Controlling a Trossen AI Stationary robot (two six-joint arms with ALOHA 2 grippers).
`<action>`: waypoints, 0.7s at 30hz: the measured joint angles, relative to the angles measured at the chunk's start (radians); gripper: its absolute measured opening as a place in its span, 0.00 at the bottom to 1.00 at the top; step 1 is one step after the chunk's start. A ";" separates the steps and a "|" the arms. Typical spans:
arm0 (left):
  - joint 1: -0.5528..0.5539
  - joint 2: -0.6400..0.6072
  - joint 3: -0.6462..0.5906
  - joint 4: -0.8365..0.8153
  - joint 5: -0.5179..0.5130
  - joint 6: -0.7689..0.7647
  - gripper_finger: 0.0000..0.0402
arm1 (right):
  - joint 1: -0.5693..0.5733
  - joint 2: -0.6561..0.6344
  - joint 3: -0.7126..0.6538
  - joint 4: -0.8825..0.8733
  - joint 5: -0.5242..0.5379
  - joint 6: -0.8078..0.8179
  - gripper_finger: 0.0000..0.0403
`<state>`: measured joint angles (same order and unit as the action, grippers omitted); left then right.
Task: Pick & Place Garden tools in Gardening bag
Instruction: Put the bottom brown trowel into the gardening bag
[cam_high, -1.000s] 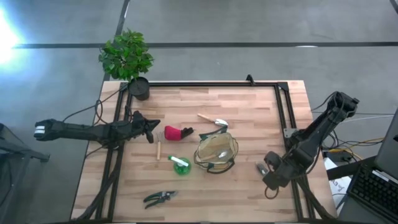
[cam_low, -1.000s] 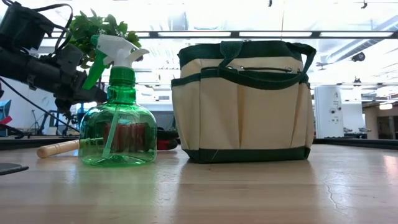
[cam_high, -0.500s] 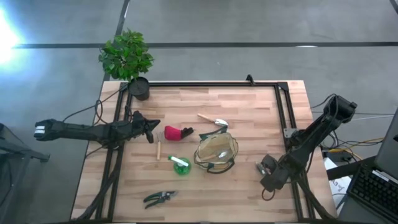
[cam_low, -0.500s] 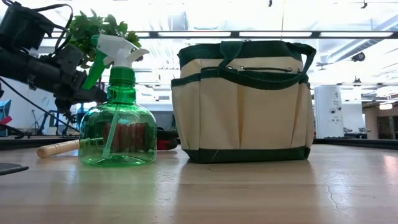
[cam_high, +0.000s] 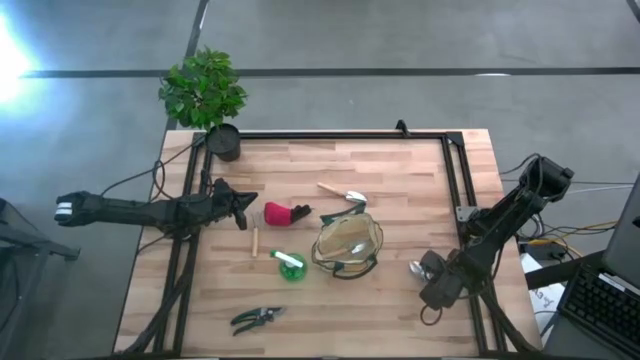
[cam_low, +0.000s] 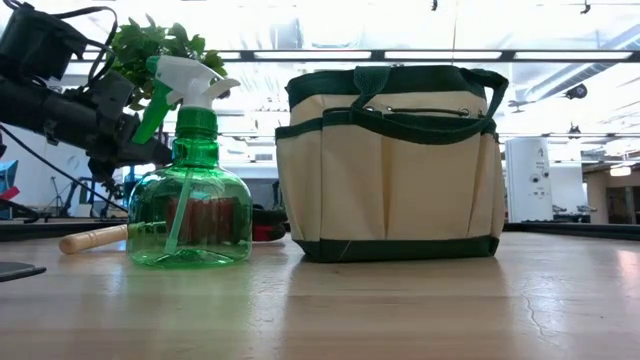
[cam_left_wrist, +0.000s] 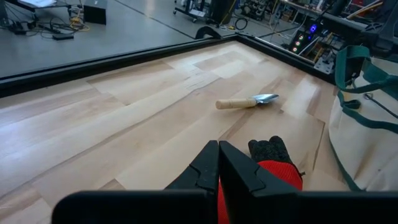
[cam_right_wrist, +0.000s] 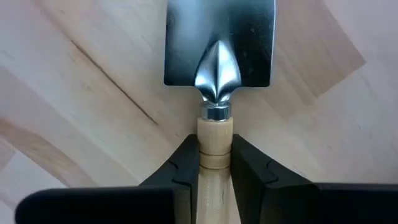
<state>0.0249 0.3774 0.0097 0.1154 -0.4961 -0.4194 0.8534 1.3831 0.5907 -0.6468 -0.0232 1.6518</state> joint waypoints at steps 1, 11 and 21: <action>0.000 0.000 0.000 0.000 0.000 0.000 0.04 | 0.001 -0.004 0.000 0.003 0.012 -0.002 0.13; 0.000 0.000 0.000 0.000 0.000 -0.002 0.04 | -0.011 -0.113 0.002 0.022 0.369 -0.097 0.13; 0.000 0.000 0.000 0.000 0.001 -0.032 0.04 | -0.136 -0.325 0.048 0.035 0.775 -0.503 0.13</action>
<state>0.0246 0.3771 0.0101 0.1150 -0.4953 -0.4512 0.7173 1.0578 0.6388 -0.6114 0.7517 1.1489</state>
